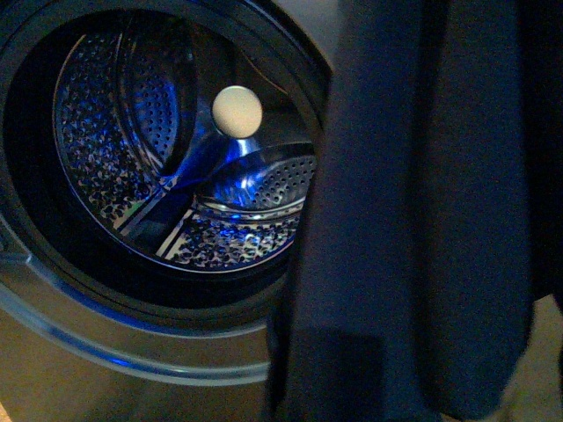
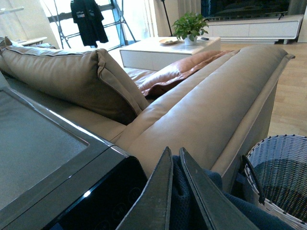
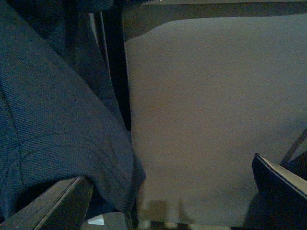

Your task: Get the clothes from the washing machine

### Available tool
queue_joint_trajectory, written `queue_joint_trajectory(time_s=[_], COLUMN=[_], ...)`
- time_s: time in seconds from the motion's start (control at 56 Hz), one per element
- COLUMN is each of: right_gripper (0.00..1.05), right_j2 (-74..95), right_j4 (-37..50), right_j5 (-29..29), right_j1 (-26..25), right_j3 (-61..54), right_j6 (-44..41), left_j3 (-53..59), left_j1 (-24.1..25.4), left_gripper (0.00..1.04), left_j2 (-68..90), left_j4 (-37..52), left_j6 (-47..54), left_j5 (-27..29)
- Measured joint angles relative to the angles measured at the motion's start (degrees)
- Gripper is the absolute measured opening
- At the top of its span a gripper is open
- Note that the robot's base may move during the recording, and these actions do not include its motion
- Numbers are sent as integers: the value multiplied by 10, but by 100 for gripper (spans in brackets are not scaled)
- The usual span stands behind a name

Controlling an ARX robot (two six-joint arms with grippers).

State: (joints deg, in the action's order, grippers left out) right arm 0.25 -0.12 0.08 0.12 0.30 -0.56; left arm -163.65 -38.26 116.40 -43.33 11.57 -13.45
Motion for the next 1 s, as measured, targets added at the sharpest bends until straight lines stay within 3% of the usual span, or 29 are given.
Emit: queue_joint_trajectory(time_s=[0.018, 0.107, 0.161, 0.232, 0.375, 0.482, 0.643, 0.821, 1.0], right_gripper=[97, 97, 97, 97, 97, 97, 97, 97, 97], right_j2=[0, 50, 68, 91, 143, 271, 466, 563, 605], right_j4=[1, 180, 243, 284, 315, 431, 558, 635, 669], right_j5=[-5, -245, -320, -370, -357, -329, -323, -369, -393], right_j1=[-1, -74, -85, -86, -49, -9, -21, -34, 8], right_j3=[0, -1, 0, 9, 71, 94, 118, 138, 155], right_j6=[1, 145, 211, 268, 298, 274, 247, 246, 250], left_j3=[0, -5, -7, -8, -15, -15, -15, -15, -15], left_j1=[0, 0, 0, 0, 0, 0, 0, 0, 0], left_gripper=[6, 6, 6, 6, 6, 6, 6, 6, 6], left_j2=[0, 2, 3, 4, 5, 5, 5, 5, 5], left_j4=[0, -3, -5, -7, -10, -10, -10, -10, -10], left_j6=[0, 0, 0, 0, 0, 0, 0, 0, 0], left_j5=[0, 0, 0, 0, 0, 0, 0, 0, 0])
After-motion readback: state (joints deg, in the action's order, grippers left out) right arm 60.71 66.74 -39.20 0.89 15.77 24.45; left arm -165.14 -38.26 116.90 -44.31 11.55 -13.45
